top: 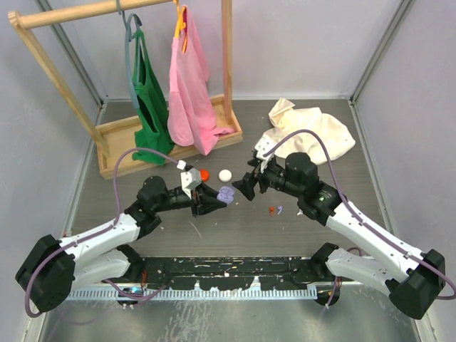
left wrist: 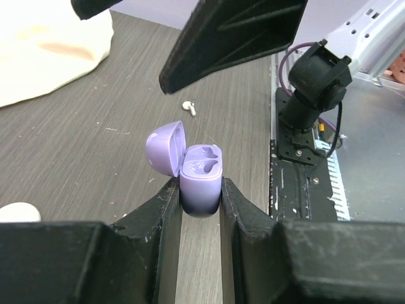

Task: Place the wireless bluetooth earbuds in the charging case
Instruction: Open the charging case, then pick up the earbud from the center of the board.

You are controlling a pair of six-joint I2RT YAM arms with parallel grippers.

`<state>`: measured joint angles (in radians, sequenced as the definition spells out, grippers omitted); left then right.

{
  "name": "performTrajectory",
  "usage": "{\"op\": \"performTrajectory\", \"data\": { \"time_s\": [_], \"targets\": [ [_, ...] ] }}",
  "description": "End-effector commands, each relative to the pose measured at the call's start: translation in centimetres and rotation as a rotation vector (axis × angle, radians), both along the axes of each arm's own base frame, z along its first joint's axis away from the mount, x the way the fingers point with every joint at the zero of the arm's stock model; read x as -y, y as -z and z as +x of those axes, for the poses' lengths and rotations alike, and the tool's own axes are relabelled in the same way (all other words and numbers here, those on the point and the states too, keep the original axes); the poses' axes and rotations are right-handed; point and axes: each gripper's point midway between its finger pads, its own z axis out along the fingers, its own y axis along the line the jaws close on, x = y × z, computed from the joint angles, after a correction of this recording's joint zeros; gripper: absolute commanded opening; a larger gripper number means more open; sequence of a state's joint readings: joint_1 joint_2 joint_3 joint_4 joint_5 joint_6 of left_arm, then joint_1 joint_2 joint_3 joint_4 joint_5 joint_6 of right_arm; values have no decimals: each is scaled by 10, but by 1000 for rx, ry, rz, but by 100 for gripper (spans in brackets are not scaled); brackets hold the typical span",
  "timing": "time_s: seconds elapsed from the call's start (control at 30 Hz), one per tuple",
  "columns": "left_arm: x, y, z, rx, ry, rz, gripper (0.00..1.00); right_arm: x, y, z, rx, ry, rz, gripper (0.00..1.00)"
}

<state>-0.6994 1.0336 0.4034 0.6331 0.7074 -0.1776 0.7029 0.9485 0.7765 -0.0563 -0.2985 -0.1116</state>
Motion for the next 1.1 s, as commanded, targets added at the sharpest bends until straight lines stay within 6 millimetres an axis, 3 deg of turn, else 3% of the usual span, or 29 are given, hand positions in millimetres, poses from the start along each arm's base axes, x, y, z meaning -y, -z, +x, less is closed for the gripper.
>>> {"op": "performTrajectory", "data": {
  "time_s": [0.0,0.23,0.5,0.73,0.93,1.07],
  "targets": [
    [-2,-22,14,86,-75,-34,0,21,-25,17,-58,203,48,91],
    [-13,-17,25,156,-162,-11,10,43,14,22,-281,414,-7,100],
    [-19,-12,22,242,-162,5,12,57,68,22,-511,606,-74,100],
    [-20,-9,10,304,-114,6,1,75,114,14,-629,738,-154,100],
    [-26,-7,3,339,-105,4,0,105,140,7,-702,891,-177,100],
    [-27,0,3,333,-107,12,0,125,157,5,-747,1011,-172,94]
  ]
}}
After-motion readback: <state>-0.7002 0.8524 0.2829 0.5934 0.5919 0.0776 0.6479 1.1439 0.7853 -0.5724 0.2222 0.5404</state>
